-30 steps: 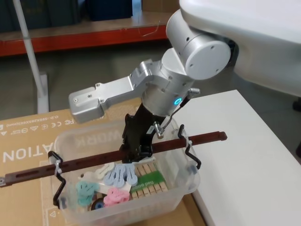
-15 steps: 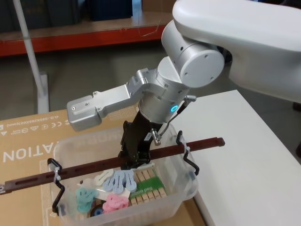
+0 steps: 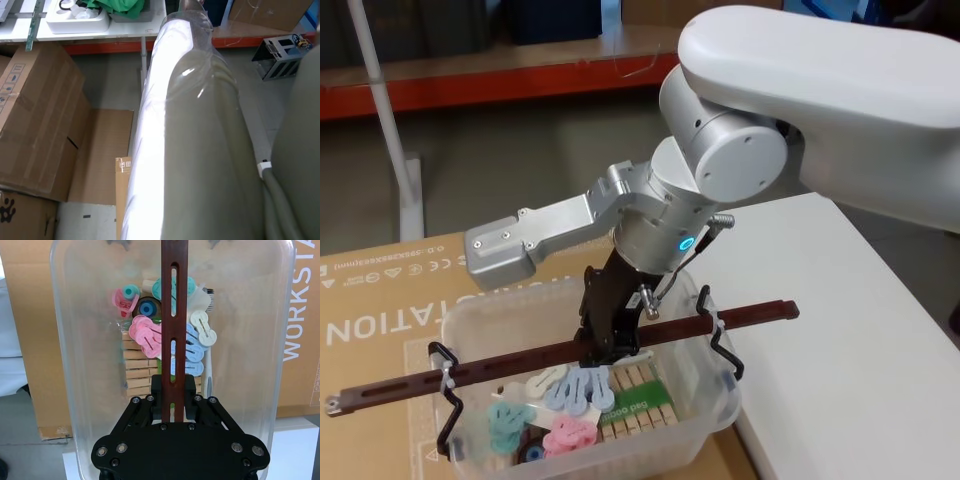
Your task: Use one hand to grasp the basket and place it at the designated location.
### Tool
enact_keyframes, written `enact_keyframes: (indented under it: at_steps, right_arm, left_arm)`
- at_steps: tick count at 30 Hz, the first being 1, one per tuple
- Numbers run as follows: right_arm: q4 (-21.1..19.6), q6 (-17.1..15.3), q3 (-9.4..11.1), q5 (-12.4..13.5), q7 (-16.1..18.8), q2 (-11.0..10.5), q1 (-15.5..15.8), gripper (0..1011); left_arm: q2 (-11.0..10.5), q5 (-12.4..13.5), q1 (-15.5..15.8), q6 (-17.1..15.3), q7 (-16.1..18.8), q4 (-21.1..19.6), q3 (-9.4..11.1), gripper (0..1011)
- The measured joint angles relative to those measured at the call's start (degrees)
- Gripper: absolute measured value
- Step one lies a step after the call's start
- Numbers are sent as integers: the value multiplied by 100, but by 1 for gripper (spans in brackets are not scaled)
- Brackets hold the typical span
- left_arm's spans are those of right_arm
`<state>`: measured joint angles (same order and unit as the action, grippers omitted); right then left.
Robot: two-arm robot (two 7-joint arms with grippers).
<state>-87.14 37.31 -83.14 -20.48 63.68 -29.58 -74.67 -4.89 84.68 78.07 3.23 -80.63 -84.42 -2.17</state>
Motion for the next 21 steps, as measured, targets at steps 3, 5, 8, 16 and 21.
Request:
enact_keyframes:
  at_steps: [3,5,8,16,21]
  right_arm:
    - [3,-25,-7,-24,-7,3,10,239]
    - [4,-38,-9,-36,-11,4,13,239]
    - [0,-88,-25,-105,-20,16,32,239]
    - [-10,-138,-67,-197,-26,34,67,238]
    - [-1,-142,-104,-243,-25,42,89,239]
  left_arm:
    - [0,0,0,0,0,0,0,0]
    - [0,0,0,0,0,0,0,0]
    - [0,0,0,0,0,0,1,0]
    - [0,0,0,0,0,0,1,0]
    - [0,0,0,0,0,0,0,0]
